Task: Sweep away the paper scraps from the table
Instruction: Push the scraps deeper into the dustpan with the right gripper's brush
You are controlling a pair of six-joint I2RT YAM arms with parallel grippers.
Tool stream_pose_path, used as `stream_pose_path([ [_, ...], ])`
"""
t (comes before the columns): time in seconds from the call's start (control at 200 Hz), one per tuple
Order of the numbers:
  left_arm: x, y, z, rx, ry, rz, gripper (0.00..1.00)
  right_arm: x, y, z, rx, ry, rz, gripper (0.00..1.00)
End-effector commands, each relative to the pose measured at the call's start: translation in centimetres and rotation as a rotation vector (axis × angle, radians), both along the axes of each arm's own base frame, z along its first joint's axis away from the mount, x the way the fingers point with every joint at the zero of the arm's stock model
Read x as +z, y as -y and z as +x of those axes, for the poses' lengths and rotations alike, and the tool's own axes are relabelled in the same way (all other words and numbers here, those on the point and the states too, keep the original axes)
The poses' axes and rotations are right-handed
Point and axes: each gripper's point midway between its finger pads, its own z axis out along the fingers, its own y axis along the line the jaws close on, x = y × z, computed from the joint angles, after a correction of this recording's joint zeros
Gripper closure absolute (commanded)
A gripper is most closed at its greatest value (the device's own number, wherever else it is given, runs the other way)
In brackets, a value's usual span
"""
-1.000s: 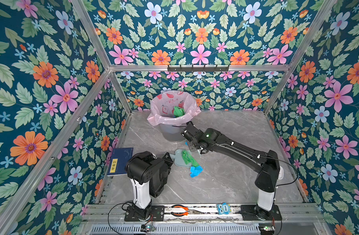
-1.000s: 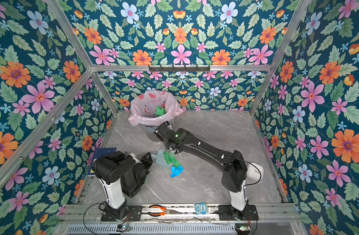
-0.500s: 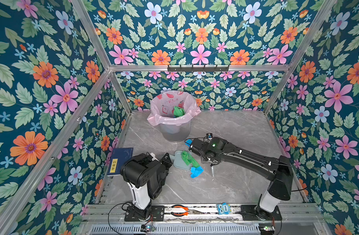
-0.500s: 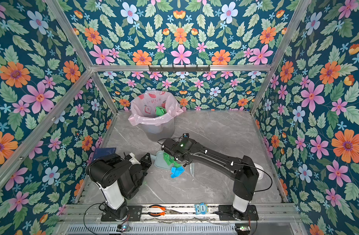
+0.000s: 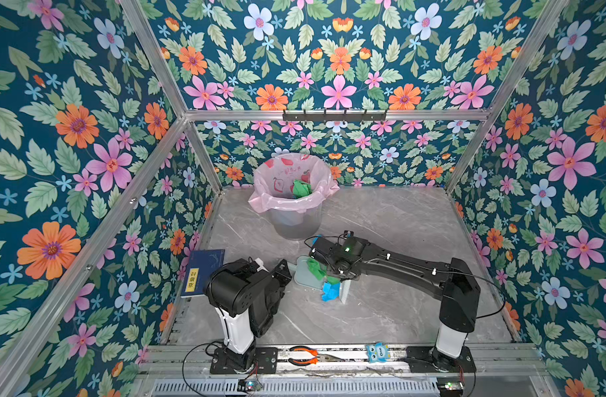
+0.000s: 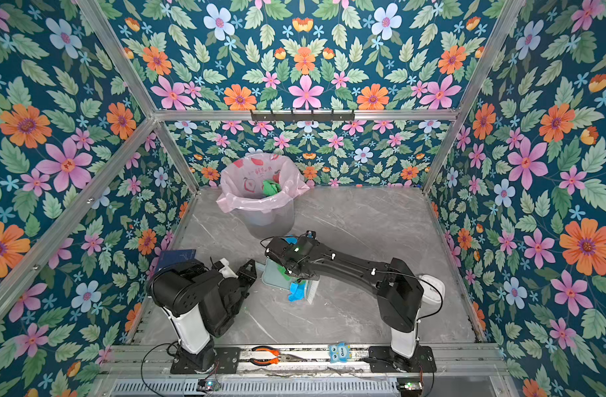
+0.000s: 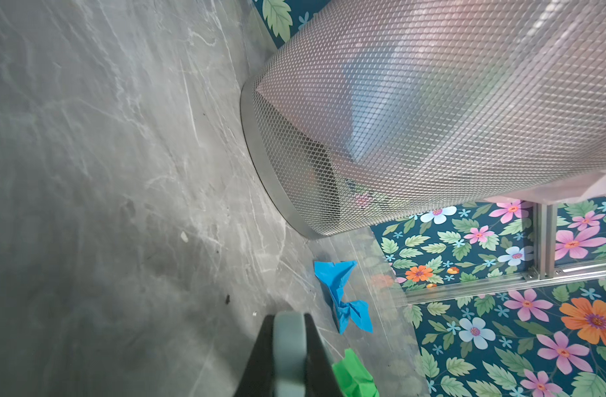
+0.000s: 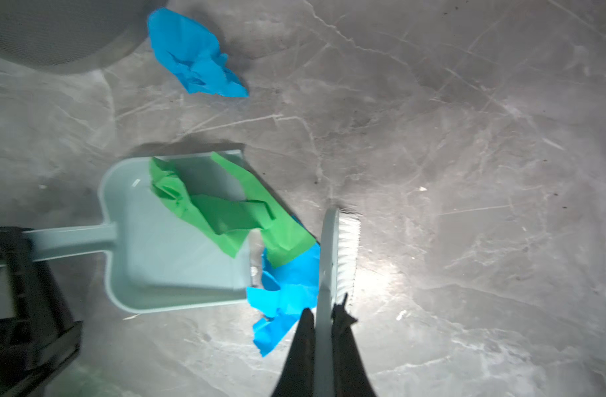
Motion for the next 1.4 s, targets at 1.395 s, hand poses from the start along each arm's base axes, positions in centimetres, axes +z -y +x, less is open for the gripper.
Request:
stream_pose_path([
  [1.395,-0.5,1.3,0.7,-0.036,-0.028,-0.107,1.0,4.2,-2.0,5.6,0.28,0.166,-0.019,1.0],
])
